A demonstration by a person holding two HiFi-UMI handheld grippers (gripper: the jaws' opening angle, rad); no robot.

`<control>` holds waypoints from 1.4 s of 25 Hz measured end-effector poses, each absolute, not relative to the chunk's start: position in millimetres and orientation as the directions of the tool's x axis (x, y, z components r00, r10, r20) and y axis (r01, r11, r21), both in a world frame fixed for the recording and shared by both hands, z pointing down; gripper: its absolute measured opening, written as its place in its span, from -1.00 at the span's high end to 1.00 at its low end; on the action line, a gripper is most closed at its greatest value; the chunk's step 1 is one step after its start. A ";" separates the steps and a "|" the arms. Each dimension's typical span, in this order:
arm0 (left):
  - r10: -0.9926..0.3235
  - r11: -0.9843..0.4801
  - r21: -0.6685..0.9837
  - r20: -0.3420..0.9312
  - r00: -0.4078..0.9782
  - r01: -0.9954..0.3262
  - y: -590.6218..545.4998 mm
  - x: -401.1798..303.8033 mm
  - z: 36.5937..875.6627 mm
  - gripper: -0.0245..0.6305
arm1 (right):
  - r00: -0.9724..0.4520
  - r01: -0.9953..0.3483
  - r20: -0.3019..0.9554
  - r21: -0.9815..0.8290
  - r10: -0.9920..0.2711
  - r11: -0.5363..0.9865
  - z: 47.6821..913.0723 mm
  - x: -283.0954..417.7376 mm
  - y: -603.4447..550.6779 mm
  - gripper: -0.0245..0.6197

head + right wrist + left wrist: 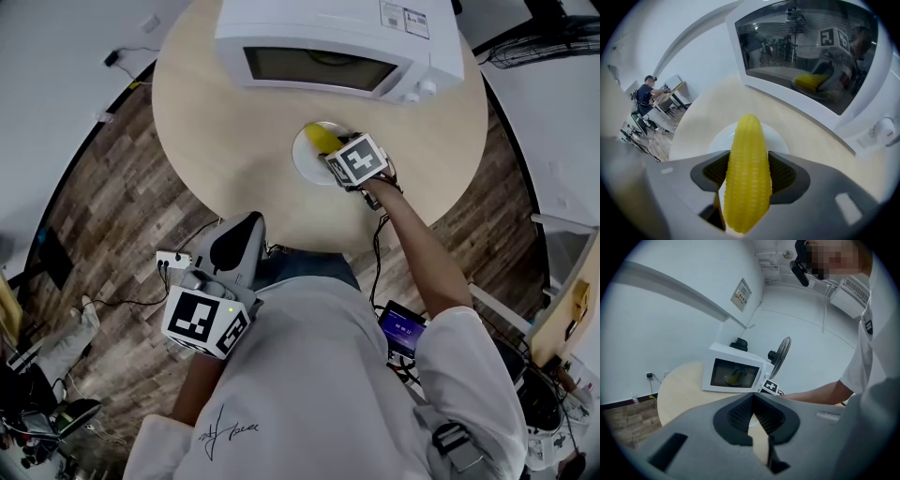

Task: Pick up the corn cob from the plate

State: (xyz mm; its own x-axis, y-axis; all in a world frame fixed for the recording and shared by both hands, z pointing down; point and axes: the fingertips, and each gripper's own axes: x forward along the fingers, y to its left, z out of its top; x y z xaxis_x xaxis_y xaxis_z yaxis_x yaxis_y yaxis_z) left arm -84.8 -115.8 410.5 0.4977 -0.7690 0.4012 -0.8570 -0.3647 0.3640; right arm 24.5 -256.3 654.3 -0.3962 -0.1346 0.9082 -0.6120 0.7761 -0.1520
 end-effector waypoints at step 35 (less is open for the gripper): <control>-0.759 -0.437 0.350 0.351 0.548 -0.829 -98.5 -82.8 397.6 0.95 | -0.430 -0.718 0.868 -0.161 -0.250 0.677 613.2 39.3 -237.3 0.10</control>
State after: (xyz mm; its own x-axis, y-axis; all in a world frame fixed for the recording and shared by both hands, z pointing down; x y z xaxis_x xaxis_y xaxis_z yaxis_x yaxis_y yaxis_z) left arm -82.8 -98.5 397.6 0.5484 -0.7589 0.3511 -0.8287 -0.4370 0.3497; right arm 39.3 -237.3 613.2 -0.4296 -0.2500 0.8677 -0.7184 0.6769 -0.1606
